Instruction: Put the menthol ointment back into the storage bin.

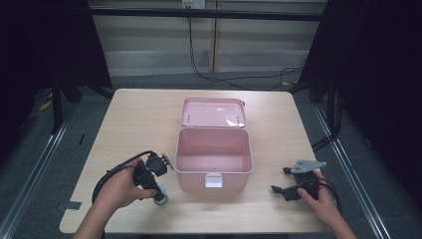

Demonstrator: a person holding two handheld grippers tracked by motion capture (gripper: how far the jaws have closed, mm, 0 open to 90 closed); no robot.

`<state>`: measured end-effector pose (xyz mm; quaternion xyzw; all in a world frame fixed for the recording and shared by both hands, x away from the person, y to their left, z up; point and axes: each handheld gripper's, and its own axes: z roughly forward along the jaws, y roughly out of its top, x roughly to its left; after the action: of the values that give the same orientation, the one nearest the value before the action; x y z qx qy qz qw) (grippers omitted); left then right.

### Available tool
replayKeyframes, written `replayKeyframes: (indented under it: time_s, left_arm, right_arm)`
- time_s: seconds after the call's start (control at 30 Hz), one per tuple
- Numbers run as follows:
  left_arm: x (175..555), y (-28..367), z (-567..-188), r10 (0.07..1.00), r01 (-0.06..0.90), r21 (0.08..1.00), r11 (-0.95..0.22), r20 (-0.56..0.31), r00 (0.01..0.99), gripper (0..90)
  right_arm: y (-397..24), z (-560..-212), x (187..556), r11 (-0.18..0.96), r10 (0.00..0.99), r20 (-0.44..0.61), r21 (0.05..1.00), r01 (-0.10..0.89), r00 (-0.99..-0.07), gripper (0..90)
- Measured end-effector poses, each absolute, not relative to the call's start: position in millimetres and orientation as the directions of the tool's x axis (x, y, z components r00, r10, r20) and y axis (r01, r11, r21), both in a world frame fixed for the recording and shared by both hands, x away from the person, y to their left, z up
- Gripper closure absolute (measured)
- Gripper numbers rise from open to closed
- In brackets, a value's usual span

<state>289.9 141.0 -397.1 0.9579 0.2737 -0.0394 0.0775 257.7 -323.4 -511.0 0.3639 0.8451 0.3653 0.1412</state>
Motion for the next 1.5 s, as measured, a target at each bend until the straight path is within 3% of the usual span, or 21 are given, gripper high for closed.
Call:
replayKeyframes:
  time_s: [0.53,1.5]
  left_arm:
    - [304.4,136.5,-347.5,0.566,0.584,0.111,-0.804,-0.157,0.809,50.3]
    - [333.3,115.2,-289.5,0.614,0.627,0.098,-0.773,-0.133,0.778,50.4]
  right_arm:
    - [-323.4,-511.0,257.7,0.468,0.718,0.027,0.72,0.512,-0.695,12.8]
    - [-323.4,-511.1,257.9,0.468,0.718,0.026,0.722,0.51,-0.695,12.8]
